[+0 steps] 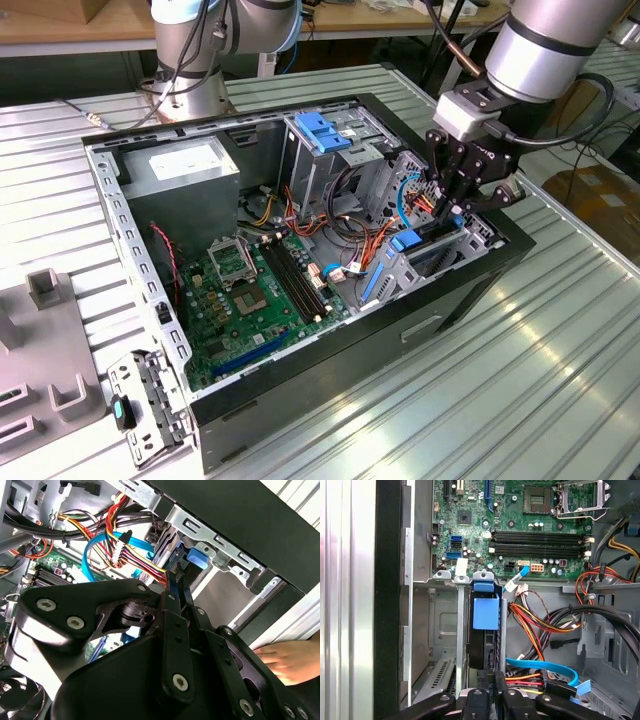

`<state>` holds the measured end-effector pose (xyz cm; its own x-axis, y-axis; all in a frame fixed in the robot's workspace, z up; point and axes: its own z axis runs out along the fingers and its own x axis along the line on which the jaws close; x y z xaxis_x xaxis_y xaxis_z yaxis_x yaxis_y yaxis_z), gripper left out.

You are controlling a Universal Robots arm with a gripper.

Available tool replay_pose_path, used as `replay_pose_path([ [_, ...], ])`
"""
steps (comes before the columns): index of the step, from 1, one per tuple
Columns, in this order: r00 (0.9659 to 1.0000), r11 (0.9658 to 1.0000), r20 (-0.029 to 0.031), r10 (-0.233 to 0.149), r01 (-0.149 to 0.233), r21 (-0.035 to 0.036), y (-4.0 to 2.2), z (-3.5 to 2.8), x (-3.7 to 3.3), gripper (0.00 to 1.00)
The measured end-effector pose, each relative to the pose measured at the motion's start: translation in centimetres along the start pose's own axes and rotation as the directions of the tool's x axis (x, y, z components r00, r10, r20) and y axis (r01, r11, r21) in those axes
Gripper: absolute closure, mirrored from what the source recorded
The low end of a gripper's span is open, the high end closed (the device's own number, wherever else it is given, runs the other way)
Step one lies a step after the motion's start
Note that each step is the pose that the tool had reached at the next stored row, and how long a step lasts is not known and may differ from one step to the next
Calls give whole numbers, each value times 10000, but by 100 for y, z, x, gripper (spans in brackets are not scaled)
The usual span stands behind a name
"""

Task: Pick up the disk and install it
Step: 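Insert the first disk wire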

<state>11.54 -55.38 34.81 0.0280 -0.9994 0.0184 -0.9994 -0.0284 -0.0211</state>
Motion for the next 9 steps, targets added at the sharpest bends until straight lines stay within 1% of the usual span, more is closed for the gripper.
replay_pose_path([
  [9,10000,10000,-3,-1,1,-1,0,31,-1,84],
])
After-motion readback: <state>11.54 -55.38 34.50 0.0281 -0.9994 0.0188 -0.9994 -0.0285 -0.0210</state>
